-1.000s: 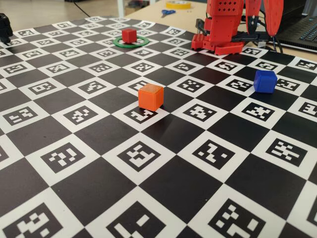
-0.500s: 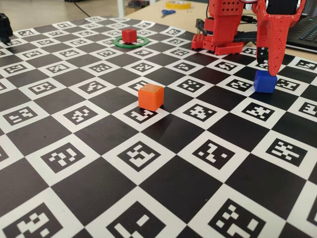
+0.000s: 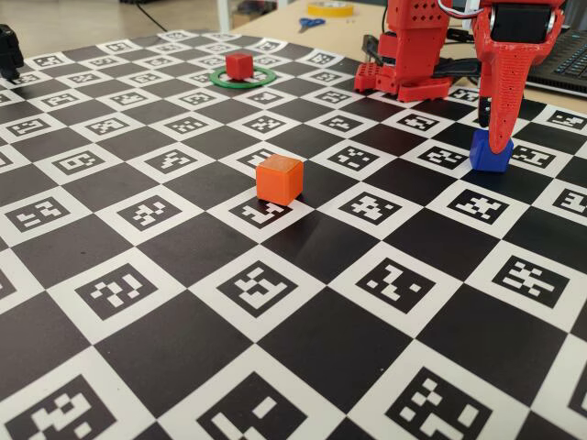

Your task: Grab the red cube then put it in the green circle then put the blue cube on top and finally the orange cube on top

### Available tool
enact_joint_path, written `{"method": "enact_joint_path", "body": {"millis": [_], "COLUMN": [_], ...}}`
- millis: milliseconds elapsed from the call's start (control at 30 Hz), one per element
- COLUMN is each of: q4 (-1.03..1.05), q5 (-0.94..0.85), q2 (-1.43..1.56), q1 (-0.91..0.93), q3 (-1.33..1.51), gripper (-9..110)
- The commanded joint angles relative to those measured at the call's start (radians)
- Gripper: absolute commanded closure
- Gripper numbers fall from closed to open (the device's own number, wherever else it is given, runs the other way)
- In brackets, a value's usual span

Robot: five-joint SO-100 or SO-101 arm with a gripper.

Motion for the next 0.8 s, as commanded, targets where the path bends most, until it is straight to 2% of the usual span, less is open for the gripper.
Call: {"method": "enact_joint_path", "body": {"millis": [0,467,633,767], "q4": [-0.017,-0.112,-0.12,-0.127], "q5": [-0.006,-0.035,-0.052,-0.051], "q2": [-0.002,-0.078,-0.091,-0.092], "q1": [-0.009,0.006,0.012,0.026], "q3": [-0.058,-0.069,-0.072,-0.074], "gripper": [53,59,67,79]}}
